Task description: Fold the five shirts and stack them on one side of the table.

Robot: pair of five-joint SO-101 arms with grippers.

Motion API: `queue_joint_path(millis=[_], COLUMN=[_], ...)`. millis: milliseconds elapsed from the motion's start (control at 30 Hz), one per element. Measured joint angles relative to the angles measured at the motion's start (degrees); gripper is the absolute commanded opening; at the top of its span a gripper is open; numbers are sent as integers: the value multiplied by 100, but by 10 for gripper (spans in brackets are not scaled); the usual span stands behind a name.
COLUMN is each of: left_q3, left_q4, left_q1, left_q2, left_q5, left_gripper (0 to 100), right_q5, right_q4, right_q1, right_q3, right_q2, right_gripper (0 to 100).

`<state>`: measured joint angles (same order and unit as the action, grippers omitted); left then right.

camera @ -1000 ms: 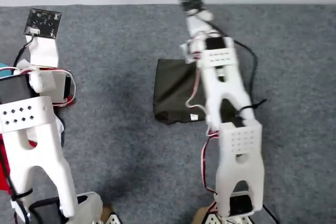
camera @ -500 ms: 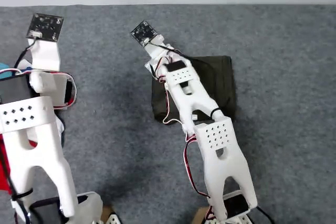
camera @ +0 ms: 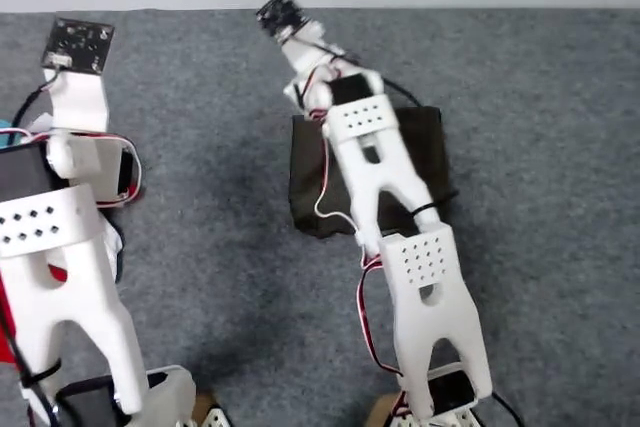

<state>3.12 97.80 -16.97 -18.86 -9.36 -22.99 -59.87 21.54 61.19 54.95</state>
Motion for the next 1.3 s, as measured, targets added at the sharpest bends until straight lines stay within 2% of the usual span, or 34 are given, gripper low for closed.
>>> queue_joint_path(millis=[167,400,567,767,900,1033,1167,1300], left_q3=[316,695,703,246,-457,-1275,-2048,-2593], left_q4=[9,123,123,123,123,44,-369,-686], left_q1=[-211,-958,-1451,-1846,-2022,-2110,-2479,-2831], left_q2=[-18,-132,-826,-1881,-2444,-2875,-3077,-3095], left_q5=[308,440,440,79,-193,-281,-281,-334], left_gripper=[6,6,6,6,6,6,6,7], right_q5=[651,765,765,774,1108,1327,1345,1354], right_q4=[-1477,-3965,-4062,-4062,-4062,-4000,-3736,-3473], right_q1=[-158,-343,-791,-888,-782,-369,158,369], right_q3=[738,1670,1240,-1327,-2593,-2796,-2804,-2804], right_q2=[-70,-105,-651,-2277,-2813,-2813,-2409,-1873], right_gripper=[9,9,9,9,10,10,10,10])
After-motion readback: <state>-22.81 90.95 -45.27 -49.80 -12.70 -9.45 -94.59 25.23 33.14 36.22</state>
